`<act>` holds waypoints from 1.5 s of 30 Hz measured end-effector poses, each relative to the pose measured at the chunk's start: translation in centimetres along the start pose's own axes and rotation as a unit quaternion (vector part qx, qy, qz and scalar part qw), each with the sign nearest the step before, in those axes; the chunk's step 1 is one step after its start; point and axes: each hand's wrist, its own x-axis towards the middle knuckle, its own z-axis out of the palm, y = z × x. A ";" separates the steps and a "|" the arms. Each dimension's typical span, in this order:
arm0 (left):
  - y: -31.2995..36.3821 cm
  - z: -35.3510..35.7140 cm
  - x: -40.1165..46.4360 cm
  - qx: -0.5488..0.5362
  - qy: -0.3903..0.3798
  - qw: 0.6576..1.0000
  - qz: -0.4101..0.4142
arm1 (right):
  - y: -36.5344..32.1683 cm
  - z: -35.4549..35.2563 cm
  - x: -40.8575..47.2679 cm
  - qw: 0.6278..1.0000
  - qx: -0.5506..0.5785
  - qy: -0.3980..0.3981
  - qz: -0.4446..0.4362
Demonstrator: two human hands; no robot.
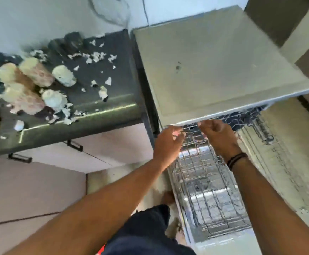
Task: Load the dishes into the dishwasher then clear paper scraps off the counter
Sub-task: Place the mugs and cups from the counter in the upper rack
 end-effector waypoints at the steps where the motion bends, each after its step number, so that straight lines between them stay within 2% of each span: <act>1: -0.1 -1.8 -0.6 -0.004 0.032 0.999 -0.010 | -1.3 0.8 -0.2 1.000 -0.009 -0.025 -0.015; 4: -0.7 -6.3 -2.8 0.000 0.115 0.993 -0.032 | -4.2 3.3 -1.1 0.997 -0.021 -0.056 -0.057; 10: -3.4 -14.4 -7.6 -0.051 0.216 0.970 -0.099 | -8.3 10.4 -3.9 0.987 -0.032 -0.109 -0.116; 18: -5.8 -26.1 -8.7 -0.077 0.318 0.939 -0.106 | -16.4 21.0 -4.5 0.954 -0.071 -0.218 -0.194; 23: -8.2 -32.1 -7.2 -0.103 0.348 0.925 -0.113 | -21.3 28.5 -3.3 0.938 -0.090 -0.257 -0.217; 28: -11.2 -35.4 -4.7 -0.121 0.371 0.911 -0.133 | -23.5 33.4 -1.7 0.931 -0.129 -0.249 -0.233; 38: -13.4 -37.7 3.0 -0.134 0.379 0.899 -0.173 | -24.3 38.6 4.9 0.930 -0.163 -0.262 -0.199; 42: -12.9 -39.0 5.7 -0.120 0.386 0.894 -0.191 | -25.7 40.1 7.8 0.910 -0.194 -0.304 -0.205; 45: -12.6 -39.5 7.5 -0.071 0.363 0.907 -0.203 | -26.3 41.4 9.8 0.892 -0.219 -0.338 -0.205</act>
